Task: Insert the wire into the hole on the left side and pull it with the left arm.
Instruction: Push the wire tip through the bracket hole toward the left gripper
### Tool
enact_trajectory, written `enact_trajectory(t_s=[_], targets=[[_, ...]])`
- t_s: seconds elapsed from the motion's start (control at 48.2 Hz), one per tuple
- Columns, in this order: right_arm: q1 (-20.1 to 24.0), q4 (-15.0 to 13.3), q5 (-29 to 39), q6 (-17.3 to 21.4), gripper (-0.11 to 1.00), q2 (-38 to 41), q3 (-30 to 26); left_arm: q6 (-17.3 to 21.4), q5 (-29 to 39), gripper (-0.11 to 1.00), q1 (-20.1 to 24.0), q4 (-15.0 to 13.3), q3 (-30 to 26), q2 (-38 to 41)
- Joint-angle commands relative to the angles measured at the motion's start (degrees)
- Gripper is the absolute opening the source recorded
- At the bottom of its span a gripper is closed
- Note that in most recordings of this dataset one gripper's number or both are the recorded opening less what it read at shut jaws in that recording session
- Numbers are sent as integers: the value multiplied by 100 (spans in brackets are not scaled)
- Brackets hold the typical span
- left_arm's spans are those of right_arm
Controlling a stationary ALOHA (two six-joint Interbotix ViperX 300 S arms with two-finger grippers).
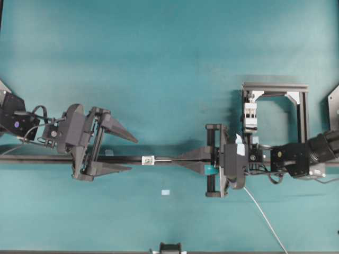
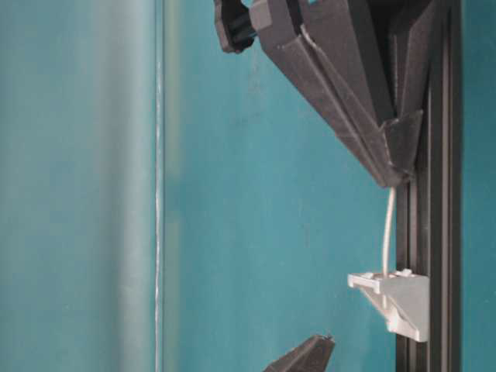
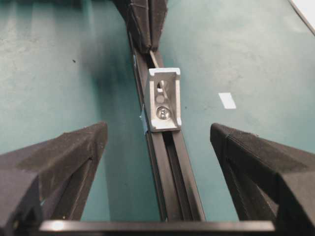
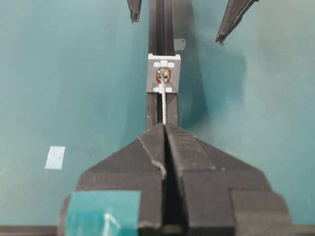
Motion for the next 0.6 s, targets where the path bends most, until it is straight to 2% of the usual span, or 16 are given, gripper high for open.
enact_trajectory(t_s=[0.0,0.581], targets=[[-44,-9,35,-9,1,-44,-88,9,-26,65,9,9,-62,-70],[-149,-9,141,-149,1,44,-334,9,105,65,9,18,-141,-70]])
